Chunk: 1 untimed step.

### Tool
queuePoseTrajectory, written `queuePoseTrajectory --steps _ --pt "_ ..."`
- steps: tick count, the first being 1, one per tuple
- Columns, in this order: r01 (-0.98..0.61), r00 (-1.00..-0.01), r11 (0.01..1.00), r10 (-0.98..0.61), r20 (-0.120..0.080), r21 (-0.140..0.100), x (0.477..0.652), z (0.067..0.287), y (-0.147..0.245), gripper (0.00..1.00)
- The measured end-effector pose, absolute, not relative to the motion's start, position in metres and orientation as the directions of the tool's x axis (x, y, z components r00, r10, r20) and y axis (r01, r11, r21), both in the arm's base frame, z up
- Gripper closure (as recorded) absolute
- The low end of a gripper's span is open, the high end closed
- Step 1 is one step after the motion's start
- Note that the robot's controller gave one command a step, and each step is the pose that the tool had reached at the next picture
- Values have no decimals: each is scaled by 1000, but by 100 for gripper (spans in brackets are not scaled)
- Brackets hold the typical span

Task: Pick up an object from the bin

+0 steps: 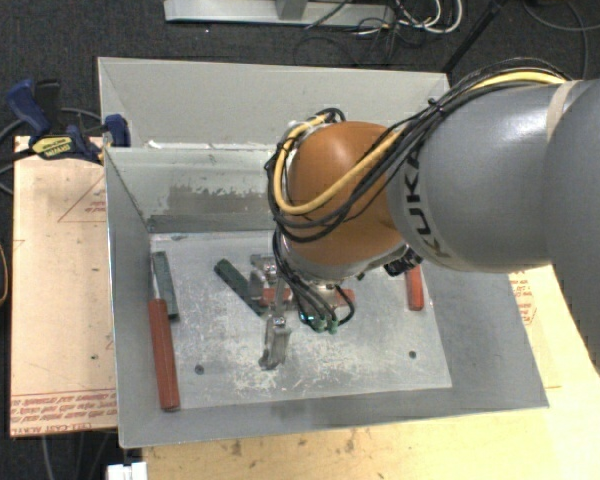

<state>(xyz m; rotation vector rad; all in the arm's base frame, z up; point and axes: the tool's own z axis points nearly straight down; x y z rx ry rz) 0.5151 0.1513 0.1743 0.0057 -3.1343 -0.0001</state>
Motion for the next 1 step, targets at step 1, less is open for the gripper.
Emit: queuePoseTrajectory --steps 1 --pt "-314 -950 950 -314 -5 1 588 69 110 0"
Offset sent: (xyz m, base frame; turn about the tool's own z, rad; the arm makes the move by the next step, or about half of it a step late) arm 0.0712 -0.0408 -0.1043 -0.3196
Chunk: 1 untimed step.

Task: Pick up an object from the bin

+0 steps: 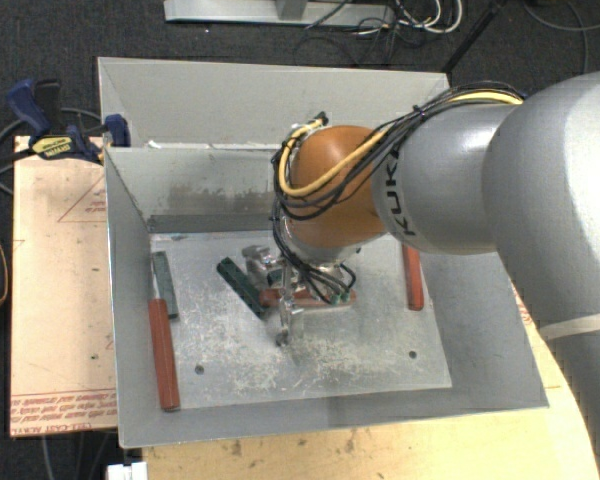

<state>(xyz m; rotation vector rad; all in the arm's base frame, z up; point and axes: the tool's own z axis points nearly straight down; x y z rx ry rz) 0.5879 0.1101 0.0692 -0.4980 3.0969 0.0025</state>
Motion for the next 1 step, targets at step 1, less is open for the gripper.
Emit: queuePoseTrajectory --steps 1 --pt "-264 -965 965 -264 -2 -3 596 70 31 0"
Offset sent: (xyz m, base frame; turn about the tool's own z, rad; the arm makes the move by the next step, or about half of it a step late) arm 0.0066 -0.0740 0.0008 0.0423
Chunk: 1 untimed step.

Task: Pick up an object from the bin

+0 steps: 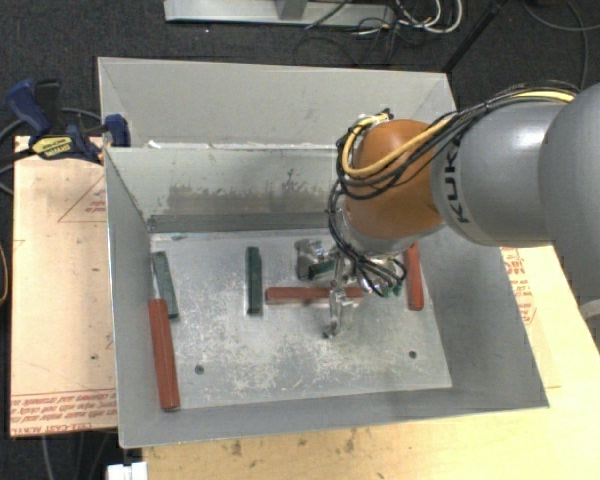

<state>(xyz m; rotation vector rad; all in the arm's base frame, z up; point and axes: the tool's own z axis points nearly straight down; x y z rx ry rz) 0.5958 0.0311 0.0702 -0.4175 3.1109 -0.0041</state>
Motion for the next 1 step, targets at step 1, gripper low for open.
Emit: queuePoseTrajectory --steps 1 --pt "-270 -963 963 -270 -2 1 595 70 37 100"
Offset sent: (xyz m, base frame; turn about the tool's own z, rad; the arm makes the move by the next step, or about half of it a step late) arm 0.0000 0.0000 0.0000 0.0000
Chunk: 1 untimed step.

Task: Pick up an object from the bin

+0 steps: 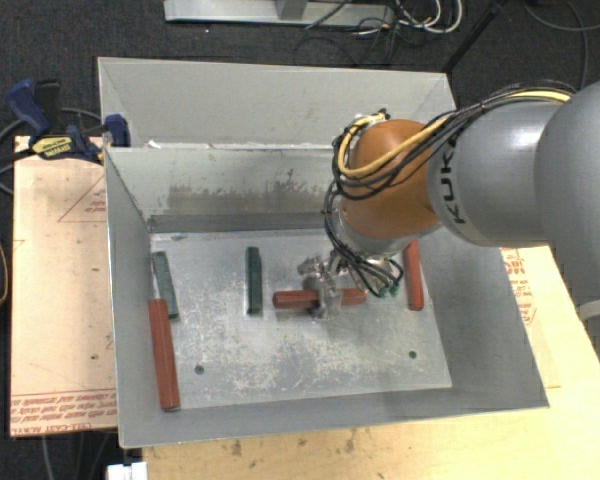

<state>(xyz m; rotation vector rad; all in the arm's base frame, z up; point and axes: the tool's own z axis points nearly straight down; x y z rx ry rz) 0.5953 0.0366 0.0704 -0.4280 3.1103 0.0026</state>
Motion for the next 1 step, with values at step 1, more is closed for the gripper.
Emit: queuePoseTrajectory --steps 1 --pt "-204 -979 979 -204 6 1 510 70 4 100"
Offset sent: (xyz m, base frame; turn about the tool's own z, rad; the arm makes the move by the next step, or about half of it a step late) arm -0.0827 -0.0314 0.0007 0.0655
